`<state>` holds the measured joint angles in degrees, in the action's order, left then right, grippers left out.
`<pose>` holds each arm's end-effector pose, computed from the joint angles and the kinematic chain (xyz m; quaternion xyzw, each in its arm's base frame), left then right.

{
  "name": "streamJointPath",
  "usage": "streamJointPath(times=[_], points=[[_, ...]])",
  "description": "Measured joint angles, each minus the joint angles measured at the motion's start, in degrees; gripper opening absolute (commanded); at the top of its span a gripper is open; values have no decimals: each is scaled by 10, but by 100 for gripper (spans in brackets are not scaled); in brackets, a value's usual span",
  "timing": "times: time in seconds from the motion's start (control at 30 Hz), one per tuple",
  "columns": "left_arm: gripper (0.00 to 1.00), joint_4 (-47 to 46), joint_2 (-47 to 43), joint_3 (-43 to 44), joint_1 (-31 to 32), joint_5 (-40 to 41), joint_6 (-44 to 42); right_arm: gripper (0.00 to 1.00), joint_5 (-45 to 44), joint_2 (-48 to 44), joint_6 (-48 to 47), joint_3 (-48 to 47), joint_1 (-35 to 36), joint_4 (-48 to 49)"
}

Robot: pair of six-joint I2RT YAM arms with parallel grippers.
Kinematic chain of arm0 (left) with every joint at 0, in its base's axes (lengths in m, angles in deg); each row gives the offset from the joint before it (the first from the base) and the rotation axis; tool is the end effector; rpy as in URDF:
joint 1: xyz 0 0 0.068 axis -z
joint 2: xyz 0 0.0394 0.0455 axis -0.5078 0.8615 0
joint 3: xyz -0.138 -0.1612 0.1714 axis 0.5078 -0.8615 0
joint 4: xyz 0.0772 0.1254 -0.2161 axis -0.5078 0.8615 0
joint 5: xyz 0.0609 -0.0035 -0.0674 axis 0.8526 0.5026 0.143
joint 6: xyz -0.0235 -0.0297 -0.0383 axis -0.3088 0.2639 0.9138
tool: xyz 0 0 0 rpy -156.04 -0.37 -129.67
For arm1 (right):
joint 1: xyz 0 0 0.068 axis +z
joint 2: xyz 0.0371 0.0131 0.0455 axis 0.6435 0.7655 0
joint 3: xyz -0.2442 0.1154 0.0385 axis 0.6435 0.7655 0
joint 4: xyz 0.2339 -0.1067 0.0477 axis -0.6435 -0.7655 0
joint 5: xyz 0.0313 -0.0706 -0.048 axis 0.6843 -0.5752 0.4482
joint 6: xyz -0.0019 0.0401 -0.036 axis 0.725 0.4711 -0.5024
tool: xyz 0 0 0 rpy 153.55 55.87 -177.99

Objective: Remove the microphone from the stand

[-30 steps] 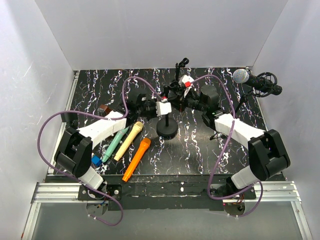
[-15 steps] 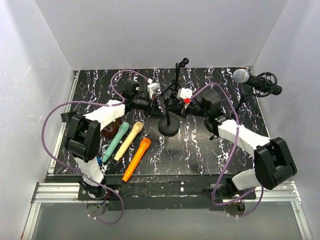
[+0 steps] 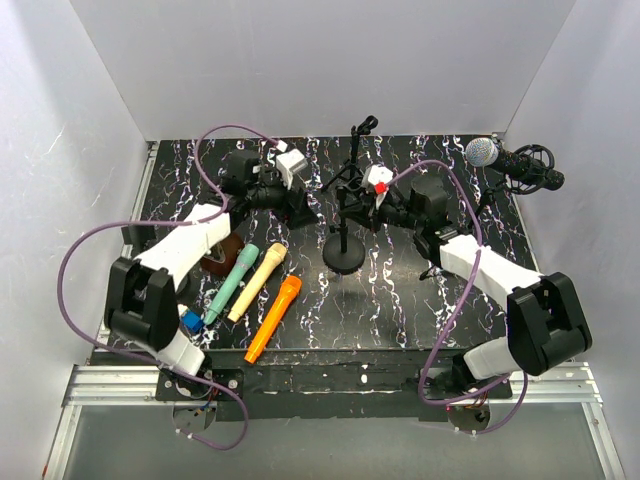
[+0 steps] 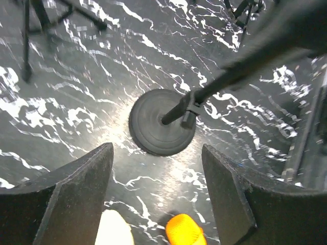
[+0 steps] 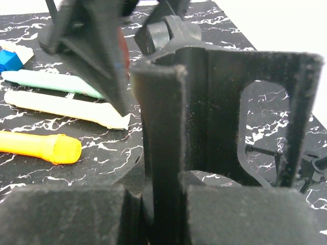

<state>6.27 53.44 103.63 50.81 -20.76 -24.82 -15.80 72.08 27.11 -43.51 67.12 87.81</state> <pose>0.3351 -0.1499 0.2773 0.3294 0.7840 -0.3885 0.3549 0.2723 0.1650 0.2900 -0.4638 0.5590 0.3171 0.6098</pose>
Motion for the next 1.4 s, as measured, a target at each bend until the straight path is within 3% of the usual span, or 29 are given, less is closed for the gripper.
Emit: streamJointPath(times=[0.1,0.2,0.3,0.4,0.57,0.63,0.73,0.97,1.2,1.23,1.27,1.3,1.4], points=[[68,-24,-53,-31,37,44,-90,1,-5,10,25,-14,-5,-10],[67,-59,-60,-51,67,67,-104,1,-9,17,40,-24,-6,-18],[64,-85,-24,-50,73,80,-61,1,-9,21,47,-31,-8,-23],[52,-104,24,-50,68,82,5,1,-8,22,49,-32,-8,-27],[43,-121,52,-50,66,43,98,1,-10,22,51,-33,-10,-32],[29,-131,57,-50,66,29,124,1,-9,22,51,-33,-10,-32],[0,-143,69,-46,64,-5,157,1,-11,22,51,-33,-11,-32],[0,-137,116,-5,46,-88,220,1,-12,21,37,-34,-16,-33],[0,-96,267,113,6,-301,449,1,-5,17,-15,-34,-13,-42],[4,-95,289,126,5,-331,495,1,-4,15,-19,-33,-13,-45],[29,-94,306,131,4,-360,546,1,-1,13,-21,-33,-13,-49],[42,-93,313,131,4,-374,577,1,5,12,-24,-32,-13,-52],[60,-67,311,136,1,-365,594,1,17,0,-33,-28,-11,-61]])
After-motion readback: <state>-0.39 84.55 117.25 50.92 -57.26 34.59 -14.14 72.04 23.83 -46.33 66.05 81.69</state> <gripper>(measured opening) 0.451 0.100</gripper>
